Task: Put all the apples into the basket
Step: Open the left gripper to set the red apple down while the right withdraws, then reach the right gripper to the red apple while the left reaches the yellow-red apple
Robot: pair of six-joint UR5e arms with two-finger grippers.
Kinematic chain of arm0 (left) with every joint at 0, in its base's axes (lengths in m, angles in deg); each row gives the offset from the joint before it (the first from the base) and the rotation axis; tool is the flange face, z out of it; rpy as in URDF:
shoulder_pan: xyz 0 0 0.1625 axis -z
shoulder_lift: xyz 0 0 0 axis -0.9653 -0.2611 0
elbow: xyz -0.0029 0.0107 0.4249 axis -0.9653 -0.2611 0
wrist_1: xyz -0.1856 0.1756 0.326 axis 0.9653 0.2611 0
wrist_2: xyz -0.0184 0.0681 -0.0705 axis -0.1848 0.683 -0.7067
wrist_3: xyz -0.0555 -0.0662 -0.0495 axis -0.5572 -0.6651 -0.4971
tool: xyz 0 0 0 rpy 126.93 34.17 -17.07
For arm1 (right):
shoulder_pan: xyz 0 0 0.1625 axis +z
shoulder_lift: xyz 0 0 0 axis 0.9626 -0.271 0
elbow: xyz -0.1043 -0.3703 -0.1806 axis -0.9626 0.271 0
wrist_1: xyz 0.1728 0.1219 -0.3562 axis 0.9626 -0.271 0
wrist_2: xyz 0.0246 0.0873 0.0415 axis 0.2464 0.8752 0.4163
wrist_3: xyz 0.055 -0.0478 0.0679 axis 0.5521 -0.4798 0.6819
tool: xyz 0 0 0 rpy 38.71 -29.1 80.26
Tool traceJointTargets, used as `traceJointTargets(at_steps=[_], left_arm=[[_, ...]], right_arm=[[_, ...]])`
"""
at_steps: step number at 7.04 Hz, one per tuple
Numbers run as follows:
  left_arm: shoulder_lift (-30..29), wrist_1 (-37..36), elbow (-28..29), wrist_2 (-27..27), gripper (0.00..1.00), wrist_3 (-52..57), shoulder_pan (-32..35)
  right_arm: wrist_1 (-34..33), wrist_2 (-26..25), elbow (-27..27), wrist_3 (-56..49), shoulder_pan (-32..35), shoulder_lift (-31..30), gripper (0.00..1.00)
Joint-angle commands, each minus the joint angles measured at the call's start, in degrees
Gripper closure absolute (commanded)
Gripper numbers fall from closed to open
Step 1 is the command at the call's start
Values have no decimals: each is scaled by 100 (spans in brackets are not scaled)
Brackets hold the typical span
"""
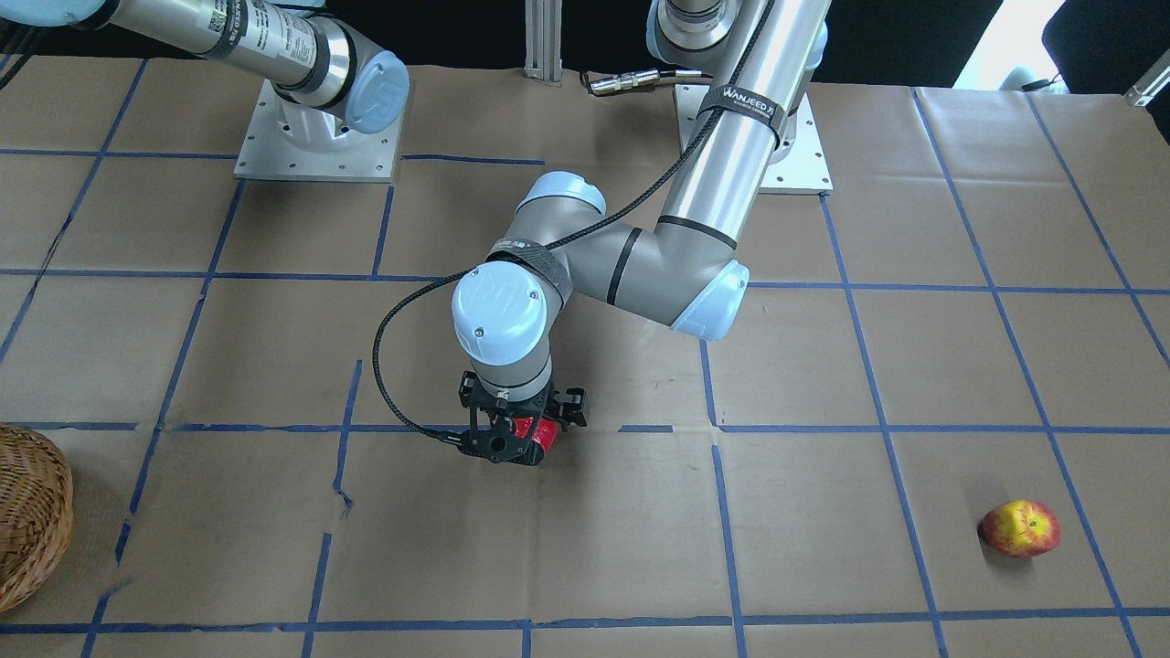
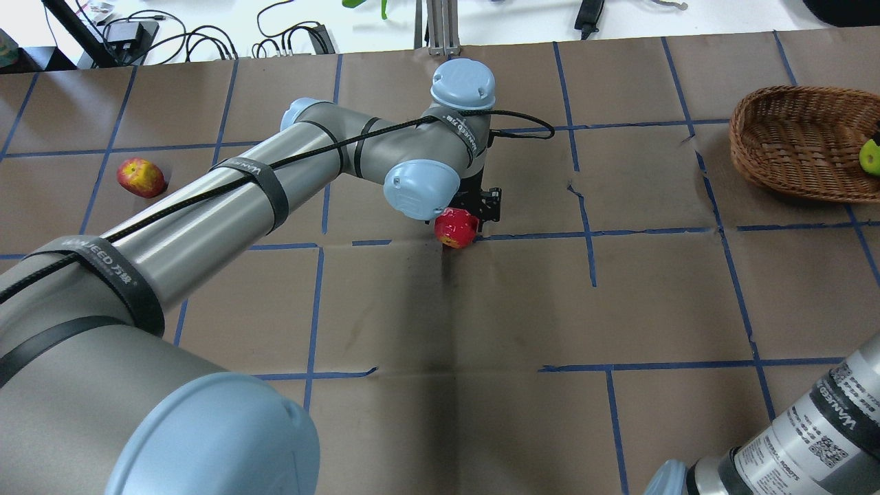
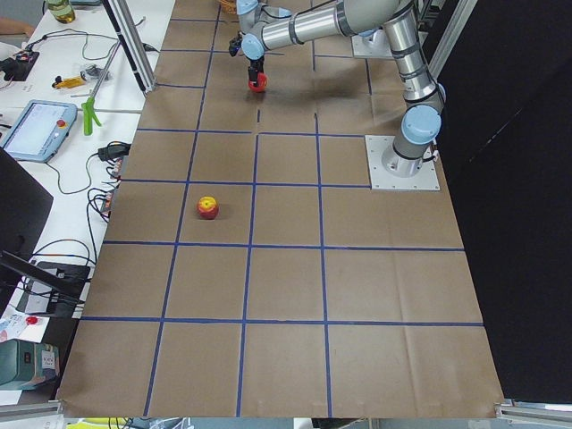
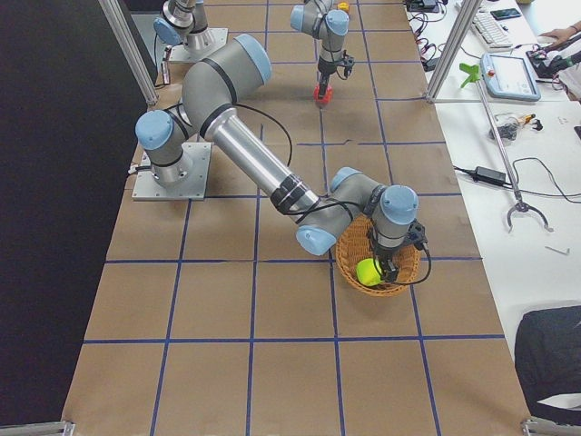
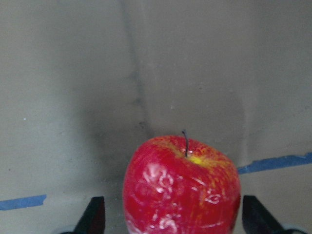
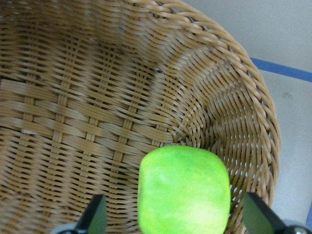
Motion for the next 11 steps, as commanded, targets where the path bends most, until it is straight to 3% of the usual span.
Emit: traceJointTargets(at_steps=[1, 3, 6, 8, 9, 11], left_arm=[[578, 150, 230, -37, 1, 79, -323], [1623, 1035, 145, -518, 1, 892, -1829], [1760, 1127, 82, -485, 1, 3788, -4274], [1193, 752, 143, -485, 1, 5250, -5217], [623, -25, 239, -502, 1, 5674, -5465], [30, -804, 267, -511, 1, 5793, -5502]], right_arm=[[973, -20, -67, 156, 298, -626, 0], [1686, -73, -313, 1598, 1402, -1390, 0], [1742, -74, -525, 3868, 3229, -1649, 0], [1611, 23, -752, 6060, 4469, -1597, 0], [1332, 23, -901, 7011, 4910, -1587, 0], [131, 6, -1427, 8963, 5658, -1316, 0]])
